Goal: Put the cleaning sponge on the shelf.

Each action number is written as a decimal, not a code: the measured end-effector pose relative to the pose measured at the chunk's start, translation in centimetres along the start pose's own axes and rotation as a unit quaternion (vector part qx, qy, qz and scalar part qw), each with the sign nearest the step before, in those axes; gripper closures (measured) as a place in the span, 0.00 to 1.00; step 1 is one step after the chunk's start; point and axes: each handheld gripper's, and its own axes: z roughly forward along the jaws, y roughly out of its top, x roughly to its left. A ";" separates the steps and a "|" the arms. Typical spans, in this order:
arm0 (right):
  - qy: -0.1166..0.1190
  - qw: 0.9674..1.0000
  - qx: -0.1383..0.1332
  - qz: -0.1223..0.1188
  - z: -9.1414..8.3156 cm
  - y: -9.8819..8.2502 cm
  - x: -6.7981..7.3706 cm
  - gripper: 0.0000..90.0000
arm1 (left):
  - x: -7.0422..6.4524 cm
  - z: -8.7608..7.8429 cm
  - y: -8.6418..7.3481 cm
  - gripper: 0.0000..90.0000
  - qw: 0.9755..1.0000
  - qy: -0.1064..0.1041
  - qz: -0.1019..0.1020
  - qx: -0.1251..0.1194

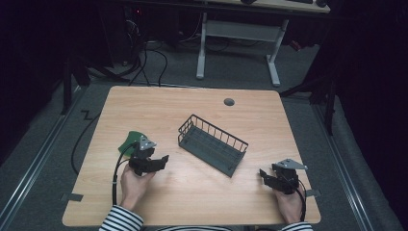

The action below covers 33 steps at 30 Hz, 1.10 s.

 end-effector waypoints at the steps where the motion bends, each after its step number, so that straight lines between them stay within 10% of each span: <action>1: 0.000 1.000 0.000 0.000 0.0 0.0 0.0 0.42 | 0.0 0.0 0.0 0.40 1.000 0.000 0.000 0.000; 15: 0.000 1.000 0.002 0.002 0.4 0.3 -0.2 0.39 | 5.5 -4.3 1.5 0.38 0.998 0.053 -0.021 0.030; 33: 0.001 1.000 0.002 0.001 0.4 0.3 -0.2 0.39 | 9.6 1.3 3.6 0.24 0.986 0.075 -0.048 0.139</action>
